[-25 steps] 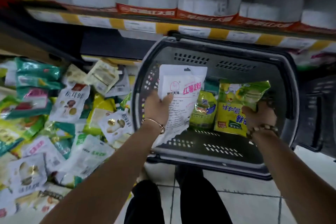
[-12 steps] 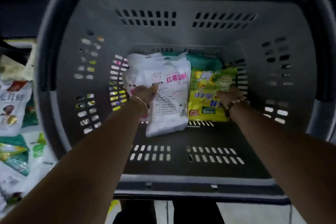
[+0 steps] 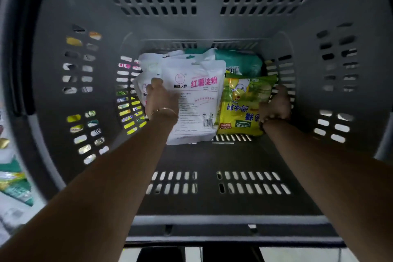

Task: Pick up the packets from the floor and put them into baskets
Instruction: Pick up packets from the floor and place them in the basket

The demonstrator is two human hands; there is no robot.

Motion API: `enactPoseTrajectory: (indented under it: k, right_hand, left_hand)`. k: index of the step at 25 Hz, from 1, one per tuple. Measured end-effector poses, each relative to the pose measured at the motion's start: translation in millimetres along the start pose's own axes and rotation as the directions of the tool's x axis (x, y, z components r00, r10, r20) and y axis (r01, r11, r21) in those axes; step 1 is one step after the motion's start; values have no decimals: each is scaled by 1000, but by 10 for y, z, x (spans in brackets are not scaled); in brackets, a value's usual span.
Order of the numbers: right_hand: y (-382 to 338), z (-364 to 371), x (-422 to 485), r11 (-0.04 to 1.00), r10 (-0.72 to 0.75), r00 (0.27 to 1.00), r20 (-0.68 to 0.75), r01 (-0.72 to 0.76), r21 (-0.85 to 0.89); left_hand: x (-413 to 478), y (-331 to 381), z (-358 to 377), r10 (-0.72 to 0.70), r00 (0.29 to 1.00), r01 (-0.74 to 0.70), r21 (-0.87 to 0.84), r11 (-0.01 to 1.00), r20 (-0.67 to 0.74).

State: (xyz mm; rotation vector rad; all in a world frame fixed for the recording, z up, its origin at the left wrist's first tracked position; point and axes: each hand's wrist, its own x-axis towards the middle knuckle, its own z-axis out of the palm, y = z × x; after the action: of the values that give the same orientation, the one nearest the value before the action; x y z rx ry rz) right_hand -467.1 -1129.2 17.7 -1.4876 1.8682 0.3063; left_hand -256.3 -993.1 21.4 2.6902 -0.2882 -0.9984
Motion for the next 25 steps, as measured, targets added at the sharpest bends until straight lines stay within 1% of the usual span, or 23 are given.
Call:
enactPoseTrajectory:
  k: [1, 2, 3, 4, 5, 6, 7, 8, 10, 13, 15, 18, 20, 22, 23, 24, 25]
  right_hand:
    - [8, 13, -52, 979, -147, 984, -105, 129, -156]
    - [32, 37, -112, 907, -334, 938, -94, 292, -304]
    - [47, 69, -147, 816, -461, 887, 0, 424, -394]
    - [34, 82, -127, 744, -499, 856, 137, 504, -439]
    - [21, 98, -69, 710, -469, 843, 262, 537, -456]
    - [12, 127, -13, 708, -395, 848, 354, 527, -471]
    - [25, 173, 21, 716, -342, 851, 398, 510, -477]
    - [41, 235, 36, 723, -325, 852, 410, 503, -474]
    - [61, 380, 22, 714, -309, 861, 405, 491, -499]
    - [85, 560, 30, 698, -288, 889, 355, 449, -557]
    - [109, 609, 49, 699, -277, 901, 335, 428, -573]
    - [122, 593, 39, 712, -255, 903, 347, 418, -564]
    - [77, 530, -14, 740, -244, 908, 340, 401, -540]
    - [-34, 427, -100, 741, -249, 913, 322, 394, -544]
    - [-111, 374, -150, 725, -253, 913, 321, 398, -562]
    - [-200, 316, -205, 714, -254, 914, 315, 397, -577]
    - [-286, 255, -261, 719, -256, 918, 303, 390, -575]
  left_hand:
    - [-81, -15, 9, 199, 980, -193, 136, 972, -32]
    - [-144, -35, 36, 381, 923, -378, 275, 884, 47]
    - [-183, -44, 68, 485, 854, -519, 381, 765, 188]
    - [-187, -40, 97, 508, 796, -605, 459, 651, 328]
    - [-167, -45, 142, 487, 762, -647, 522, 555, 427]
    - [-134, -49, 192, 465, 745, -666, 567, 484, 479]
    - [-101, -56, 242, 448, 737, -674, 596, 437, 506]
    - [-68, -59, 288, 432, 735, -676, 613, 409, 523]
    - [-8, -68, 352, 415, 742, -668, 633, 391, 527]
    - [23, -118, 462, 420, 763, -641, 661, 390, 491]
    - [-8, -169, 556, 431, 779, -615, 685, 389, 455]
    - [-25, -200, 634, 439, 799, -579, 724, 375, 411]
    - [-40, -159, 591, 447, 793, -584, 726, 363, 415]
    - [-71, -90, 446, 453, 772, -616, 700, 362, 445]
    - [-98, -66, 361, 458, 765, -628, 682, 375, 452]
    - [-139, -31, 264, 460, 763, -637, 653, 411, 455]
    - [-198, 11, 161, 455, 765, -641, 609, 467, 456]
